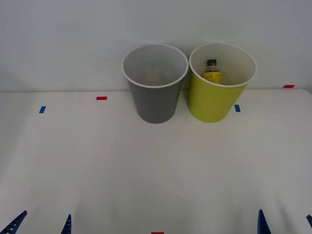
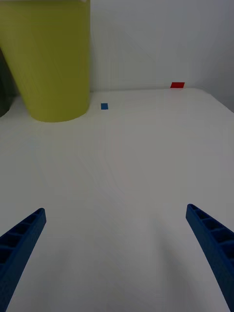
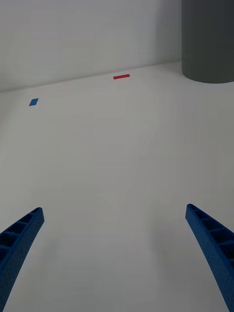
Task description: Put cans in the gray bin and PET bottles in the light green bin.
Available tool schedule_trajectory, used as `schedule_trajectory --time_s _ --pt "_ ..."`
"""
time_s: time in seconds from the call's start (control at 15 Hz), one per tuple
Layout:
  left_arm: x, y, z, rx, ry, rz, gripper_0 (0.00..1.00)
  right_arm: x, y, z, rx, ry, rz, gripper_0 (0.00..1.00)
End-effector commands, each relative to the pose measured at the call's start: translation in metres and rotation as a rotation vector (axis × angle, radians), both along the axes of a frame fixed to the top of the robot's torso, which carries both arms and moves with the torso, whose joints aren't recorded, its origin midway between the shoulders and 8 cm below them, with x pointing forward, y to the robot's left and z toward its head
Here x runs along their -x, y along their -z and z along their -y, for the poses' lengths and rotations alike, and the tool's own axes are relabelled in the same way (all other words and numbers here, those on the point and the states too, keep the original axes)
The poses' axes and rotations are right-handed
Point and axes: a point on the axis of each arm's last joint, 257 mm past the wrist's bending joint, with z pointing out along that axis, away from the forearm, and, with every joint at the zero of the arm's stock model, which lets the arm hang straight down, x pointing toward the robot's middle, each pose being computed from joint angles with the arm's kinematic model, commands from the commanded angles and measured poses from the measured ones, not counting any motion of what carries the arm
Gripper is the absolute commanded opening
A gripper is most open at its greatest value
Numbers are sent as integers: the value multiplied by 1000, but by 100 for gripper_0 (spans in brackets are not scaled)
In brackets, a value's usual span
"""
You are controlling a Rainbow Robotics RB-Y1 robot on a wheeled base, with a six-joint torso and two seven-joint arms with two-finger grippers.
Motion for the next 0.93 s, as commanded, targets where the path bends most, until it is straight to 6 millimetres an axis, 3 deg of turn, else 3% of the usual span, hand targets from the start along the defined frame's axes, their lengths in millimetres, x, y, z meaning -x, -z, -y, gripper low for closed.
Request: schedule_trajectory --time_s 0.07,0.93 --pt "0 0 0 0 0 -1 100 0 0 0 0 0 0 100" --pt "0 0 0 0 0 -1 100 0 0 0 0 0 0 100"
